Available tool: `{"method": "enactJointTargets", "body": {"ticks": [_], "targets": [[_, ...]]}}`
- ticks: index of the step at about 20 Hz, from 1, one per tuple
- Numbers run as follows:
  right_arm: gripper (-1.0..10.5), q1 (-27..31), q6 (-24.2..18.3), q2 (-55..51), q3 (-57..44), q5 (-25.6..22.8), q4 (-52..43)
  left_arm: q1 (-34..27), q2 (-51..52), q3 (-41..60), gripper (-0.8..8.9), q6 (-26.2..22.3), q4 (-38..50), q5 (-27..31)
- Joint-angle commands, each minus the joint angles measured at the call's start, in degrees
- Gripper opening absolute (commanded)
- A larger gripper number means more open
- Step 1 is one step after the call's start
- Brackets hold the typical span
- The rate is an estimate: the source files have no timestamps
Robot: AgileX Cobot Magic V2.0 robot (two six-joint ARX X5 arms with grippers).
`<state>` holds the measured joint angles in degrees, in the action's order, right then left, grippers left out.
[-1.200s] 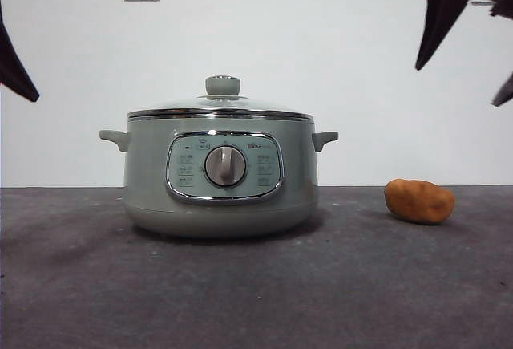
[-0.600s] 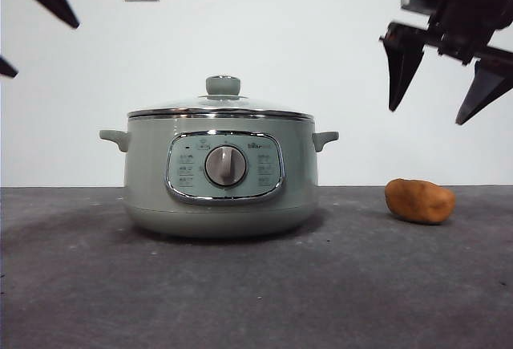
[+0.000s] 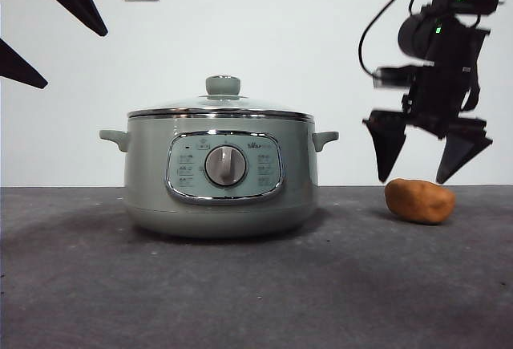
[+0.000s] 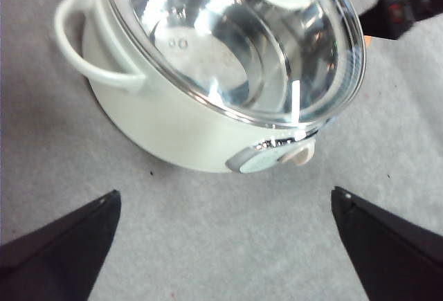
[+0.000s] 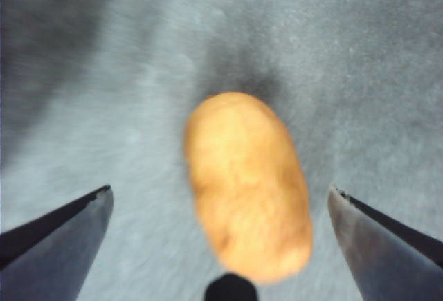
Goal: Pick up the potato,open the lid,put the potato in the pot,close the lid
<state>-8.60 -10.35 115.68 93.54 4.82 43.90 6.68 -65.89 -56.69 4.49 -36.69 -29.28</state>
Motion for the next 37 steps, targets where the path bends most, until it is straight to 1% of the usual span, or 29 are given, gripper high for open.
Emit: {"method": "enactJointTargets", "body": {"ticks": [1, 3, 8, 9, 10, 12, 13, 14, 16, 17, 21, 24, 27, 29, 31, 37], "targets": [[6.3, 0.07, -3.41, 2.01, 0.09, -0.42, -1.16, 0.17, -0.17, 0.09, 6.28, -0.74, 0.04, -0.31], [6.3, 0.11, -5.11, 2.78, 0.09, -0.37, -1.79, 0.17, -0.17, 0.09, 6.28, -0.74, -0.02, -0.24], [6.2, 0.09, -4.79, 4.68, 0.09, -0.35, -2.03, 0.17, -0.17, 0.09, 6.28, -0.85, -0.24, 0.57], [5.7, 0.11, -4.52, 4.9, 0.07, -0.39, -1.6, 0.17, -0.17, 0.09, 6.28, -0.85, -0.42, 0.57], [4.5, 0.11, -4.37, 4.92, 0.07, -0.37, -1.14, 0.17, -0.17, 0.07, 6.28, -0.9, -0.76, 0.55], [1.1, 0.11, -4.2, 4.92, 0.07, -0.35, 0.04, 0.17, -0.17, 0.07, 6.28, -0.92, -1.36, 0.55], [-0.3, 0.11, -4.2, 4.92, 0.07, -0.35, 0.48, 0.17, -0.17, 0.07, 6.28, -0.92, -1.27, 0.57], [-0.1, 0.11, -3.87, 4.92, 0.09, -0.35, 0.33, 0.17, -0.17, -0.09, 6.28, -0.94, -1.25, 0.57], [-0.1, 0.44, -1.75, 4.57, 0.5, -0.35, 0.66, 0.33, -0.17, -0.83, 6.28, -1.62, -1.44, 0.59], [-0.1, 0.44, -1.38, 4.2, 0.87, -0.35, 1.62, 0.74, -0.17, -1.51, 6.28, -1.79, -1.4, 0.66], [-0.1, 0.55, -1.01, 0.04, 1.05, -0.37, 7.26, 3.69, -1.57, -6.69, 6.28, -2.4, -1.77, 0.79], [-0.1, 0.55, 0.44, -4.11, 1.05, -0.37, 13.0, 6.71, -5.18, -12.26, 6.28, -3.08, -3.87, 0.85], [-0.1, 0.52, 1.38, -8.66, 1.05, -0.35, 16.66, 9.73, -10.91, -18.45, 6.28, -3.37, -5.29, 4.35], [-0.1, 0.52, 1.38, -11.67, 1.03, -0.35, 18.97, 11.56, -15.39, -22.82, 6.28, -4.33, -5.49, 5.79], [-0.1, 0.52, 1.33, -14.91, 1.03, -0.35, 21.64, 13.07, -20.46, -27.89, 6.28, -5.97, -5.44, 8.74], [-0.1, 0.52, 1.36, -23.54, 1.03, -0.33, 25.49, 17.0, -33.7, -42.07, 6.28, -7.93, -5.51, 14.8]]}}
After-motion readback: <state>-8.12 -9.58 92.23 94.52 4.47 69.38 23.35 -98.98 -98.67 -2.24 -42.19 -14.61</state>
